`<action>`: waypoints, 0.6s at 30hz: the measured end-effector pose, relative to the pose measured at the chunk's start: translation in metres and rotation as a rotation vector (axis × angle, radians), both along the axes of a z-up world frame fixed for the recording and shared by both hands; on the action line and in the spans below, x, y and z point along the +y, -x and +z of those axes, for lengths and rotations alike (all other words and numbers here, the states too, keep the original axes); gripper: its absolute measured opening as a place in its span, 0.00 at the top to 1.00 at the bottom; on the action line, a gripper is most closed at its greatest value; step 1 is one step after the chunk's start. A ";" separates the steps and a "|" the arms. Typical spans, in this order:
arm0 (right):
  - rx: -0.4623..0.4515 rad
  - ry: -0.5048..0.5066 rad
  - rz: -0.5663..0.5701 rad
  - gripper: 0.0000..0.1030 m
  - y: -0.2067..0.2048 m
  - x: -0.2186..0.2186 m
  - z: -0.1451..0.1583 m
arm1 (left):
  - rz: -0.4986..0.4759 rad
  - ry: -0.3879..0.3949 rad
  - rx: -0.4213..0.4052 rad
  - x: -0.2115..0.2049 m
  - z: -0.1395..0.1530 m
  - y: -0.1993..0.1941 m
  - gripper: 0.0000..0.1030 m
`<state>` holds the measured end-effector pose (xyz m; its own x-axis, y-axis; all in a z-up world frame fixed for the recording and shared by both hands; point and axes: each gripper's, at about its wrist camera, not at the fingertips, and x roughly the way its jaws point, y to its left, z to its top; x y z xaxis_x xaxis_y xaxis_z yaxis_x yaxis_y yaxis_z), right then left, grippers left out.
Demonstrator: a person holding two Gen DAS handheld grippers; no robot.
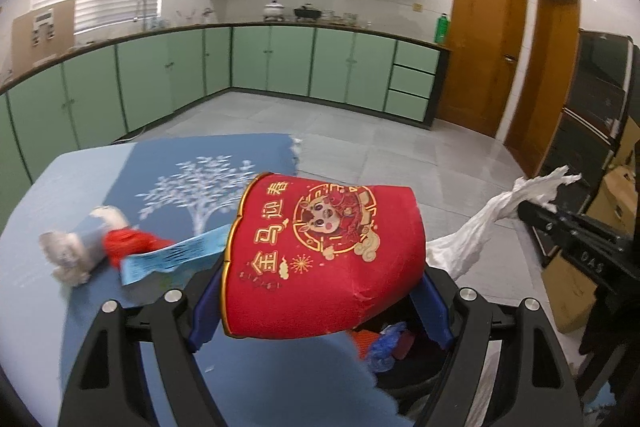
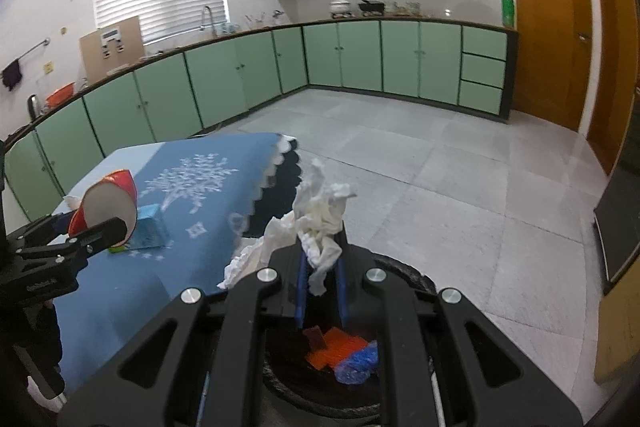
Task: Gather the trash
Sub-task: 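Carry the red cup with the left tool while the right tool carries the tissue to the bin, releasing both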
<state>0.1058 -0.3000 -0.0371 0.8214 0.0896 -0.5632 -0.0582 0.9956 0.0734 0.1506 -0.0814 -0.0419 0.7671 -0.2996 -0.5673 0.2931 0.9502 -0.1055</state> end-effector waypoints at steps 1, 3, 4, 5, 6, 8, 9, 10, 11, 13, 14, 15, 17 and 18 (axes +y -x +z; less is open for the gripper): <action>0.005 0.001 -0.008 0.89 -0.001 -0.005 -0.003 | -0.009 0.001 -0.001 -0.007 -0.001 -0.001 0.23; 0.013 0.001 -0.023 0.89 -0.003 -0.013 -0.009 | -0.026 -0.002 0.000 -0.020 -0.003 -0.003 0.23; 0.017 -0.001 -0.029 0.89 -0.006 -0.014 -0.010 | -0.034 -0.003 0.002 -0.024 -0.005 -0.004 0.23; 0.023 -0.005 -0.038 0.89 -0.008 -0.019 -0.014 | -0.043 -0.006 0.006 -0.030 -0.008 -0.006 0.23; 0.029 -0.008 -0.045 0.89 -0.009 -0.023 -0.018 | -0.049 -0.009 0.009 -0.033 -0.010 -0.007 0.23; 0.044 -0.012 -0.057 0.89 -0.014 -0.031 -0.025 | -0.061 -0.016 0.016 -0.043 -0.015 -0.011 0.23; 0.053 -0.014 -0.062 0.89 -0.018 -0.031 -0.027 | -0.067 -0.018 0.021 -0.048 -0.017 -0.014 0.23; 0.061 -0.016 -0.066 0.89 -0.021 -0.032 -0.030 | -0.073 -0.022 0.027 -0.053 -0.020 -0.016 0.23; 0.071 -0.017 -0.071 0.89 -0.024 -0.035 -0.035 | -0.078 -0.025 0.031 -0.058 -0.022 -0.018 0.23; 0.086 -0.017 -0.077 0.89 -0.028 -0.039 -0.043 | -0.093 -0.034 0.039 -0.067 -0.028 -0.024 0.23; 0.095 -0.018 -0.081 0.89 -0.031 -0.040 -0.047 | -0.097 -0.036 0.042 -0.068 -0.030 -0.028 0.23; 0.101 -0.019 -0.083 0.88 -0.032 -0.042 -0.050 | -0.104 -0.039 0.048 -0.074 -0.033 -0.031 0.23; 0.113 -0.021 -0.085 0.86 -0.037 -0.043 -0.056 | -0.111 -0.041 0.058 -0.079 -0.039 -0.035 0.23; 0.119 -0.024 -0.086 0.86 -0.040 -0.045 -0.060 | -0.114 -0.041 0.063 -0.082 -0.042 -0.038 0.23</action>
<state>0.1455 -0.3450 -0.0975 0.7540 0.0369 -0.6559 0.0373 0.9944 0.0989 0.1883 -0.1636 -0.0836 0.6920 -0.3582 -0.6268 0.3937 0.9150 -0.0883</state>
